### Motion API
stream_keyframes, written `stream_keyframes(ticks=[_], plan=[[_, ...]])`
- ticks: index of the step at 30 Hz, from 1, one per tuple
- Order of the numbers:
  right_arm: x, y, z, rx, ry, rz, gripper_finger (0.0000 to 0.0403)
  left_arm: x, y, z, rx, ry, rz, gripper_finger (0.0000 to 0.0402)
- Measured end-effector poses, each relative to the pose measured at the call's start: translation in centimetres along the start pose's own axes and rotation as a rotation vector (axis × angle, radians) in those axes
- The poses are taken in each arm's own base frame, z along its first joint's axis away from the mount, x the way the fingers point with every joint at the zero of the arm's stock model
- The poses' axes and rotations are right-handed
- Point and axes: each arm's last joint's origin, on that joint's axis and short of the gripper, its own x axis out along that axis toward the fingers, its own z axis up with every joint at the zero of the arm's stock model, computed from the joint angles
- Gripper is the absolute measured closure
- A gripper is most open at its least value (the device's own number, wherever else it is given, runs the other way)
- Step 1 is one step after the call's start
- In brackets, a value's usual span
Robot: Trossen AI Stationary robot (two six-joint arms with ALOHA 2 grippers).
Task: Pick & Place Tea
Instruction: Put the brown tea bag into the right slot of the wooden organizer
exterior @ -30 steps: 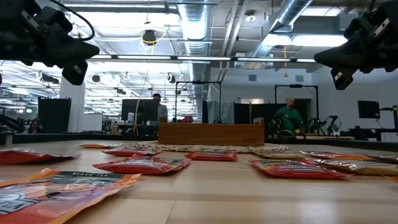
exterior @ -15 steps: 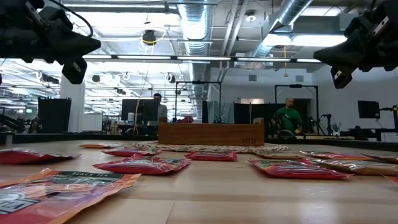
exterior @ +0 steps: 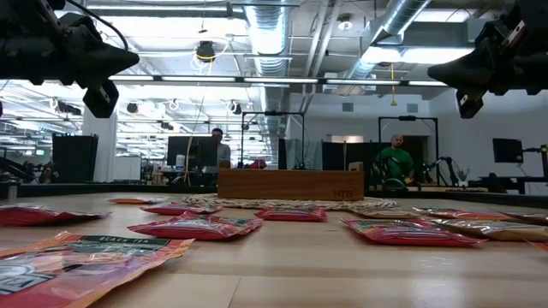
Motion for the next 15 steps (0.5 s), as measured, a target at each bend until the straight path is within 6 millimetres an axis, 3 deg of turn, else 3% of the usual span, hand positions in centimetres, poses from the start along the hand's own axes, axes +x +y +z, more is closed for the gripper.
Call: stream_keyframes(ticks=[6, 11, 15], plan=[[-0.9, 0.8, 2.9, 0.058, 0.06, -0.024, 0.0403, 0.0, 0.1, -0.2, -0.003, 0.02, 0.011, 0.0402], [-2.0, 2.1, 6.2, 0.265, 0.386, -0.099, 0.0403, 0.0, 0.2, -0.4, -0.004, 0.044, 0.025, 0.0402], [-1.4, 3.6, 7.9, 0.513, 0.681, -0.146, 0.0403, 0.0, 0.3, -0.4, -0.004, 0.049, 0.027, 0.0402]])
